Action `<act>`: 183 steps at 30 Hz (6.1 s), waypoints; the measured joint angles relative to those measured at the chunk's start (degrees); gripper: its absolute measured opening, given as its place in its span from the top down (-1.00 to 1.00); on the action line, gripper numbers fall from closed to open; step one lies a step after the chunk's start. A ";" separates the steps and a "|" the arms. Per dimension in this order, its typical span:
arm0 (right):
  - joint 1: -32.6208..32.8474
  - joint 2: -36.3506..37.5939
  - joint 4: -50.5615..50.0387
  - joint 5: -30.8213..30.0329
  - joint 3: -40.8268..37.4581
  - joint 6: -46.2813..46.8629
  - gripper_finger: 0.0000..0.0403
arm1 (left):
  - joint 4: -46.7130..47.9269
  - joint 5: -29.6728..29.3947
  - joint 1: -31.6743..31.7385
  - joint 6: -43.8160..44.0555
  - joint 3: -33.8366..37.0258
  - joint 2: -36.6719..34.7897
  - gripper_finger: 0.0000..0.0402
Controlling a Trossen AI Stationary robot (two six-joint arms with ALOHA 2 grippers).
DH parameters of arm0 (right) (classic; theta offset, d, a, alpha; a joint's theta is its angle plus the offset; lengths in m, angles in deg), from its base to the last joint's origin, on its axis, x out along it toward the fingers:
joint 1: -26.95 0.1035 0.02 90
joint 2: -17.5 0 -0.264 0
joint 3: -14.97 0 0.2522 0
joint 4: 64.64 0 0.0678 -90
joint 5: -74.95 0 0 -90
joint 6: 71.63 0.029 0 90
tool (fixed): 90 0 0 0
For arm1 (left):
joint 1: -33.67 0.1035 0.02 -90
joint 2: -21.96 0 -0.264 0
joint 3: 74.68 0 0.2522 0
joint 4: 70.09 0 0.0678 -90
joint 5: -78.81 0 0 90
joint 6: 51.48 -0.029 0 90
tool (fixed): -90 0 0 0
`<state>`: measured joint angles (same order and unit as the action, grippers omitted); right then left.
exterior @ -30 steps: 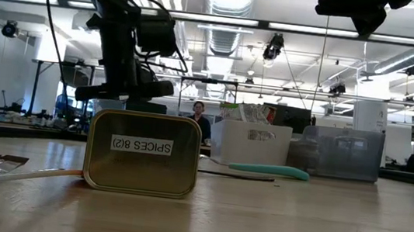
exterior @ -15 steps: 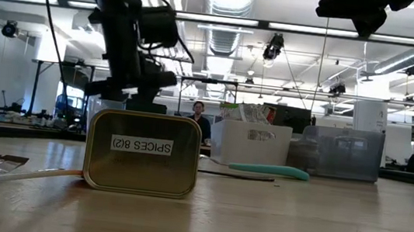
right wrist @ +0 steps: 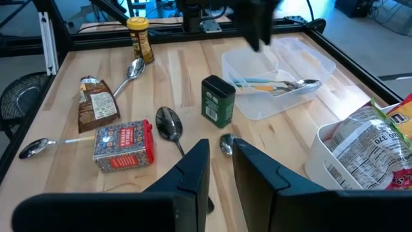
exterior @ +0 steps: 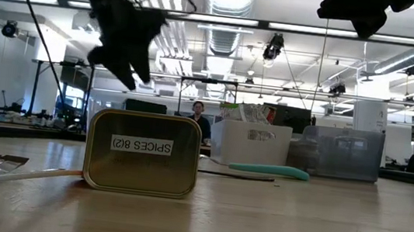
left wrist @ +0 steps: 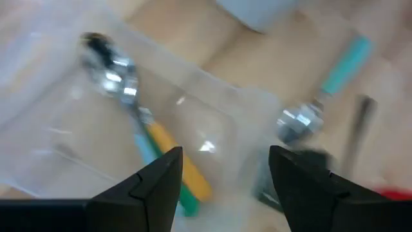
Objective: Pick & Place Food Item
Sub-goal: Put the silver spoon into the transparent bin
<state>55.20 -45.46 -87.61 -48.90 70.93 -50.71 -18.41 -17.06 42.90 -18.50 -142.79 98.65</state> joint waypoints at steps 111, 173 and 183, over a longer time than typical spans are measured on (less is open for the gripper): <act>-0.02 0.00 0.55 -0.14 -0.39 1.40 0.67 | 27.84 -16.58 -48.25 -24.95 -13.94 19.61 1.00; -0.28 -0.20 1.01 -1.73 -0.39 1.54 0.67 | 18.98 -13.42 -30.03 -78.22 -12.81 7.86 1.00; -0.28 -0.20 1.00 -1.74 -0.39 1.54 0.67 | 20.82 -13.40 -26.84 -77.98 -12.81 7.84 1.00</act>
<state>54.92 -45.66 -86.61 -50.64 70.54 -49.18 2.41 -30.45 16.06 -96.49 -155.60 106.49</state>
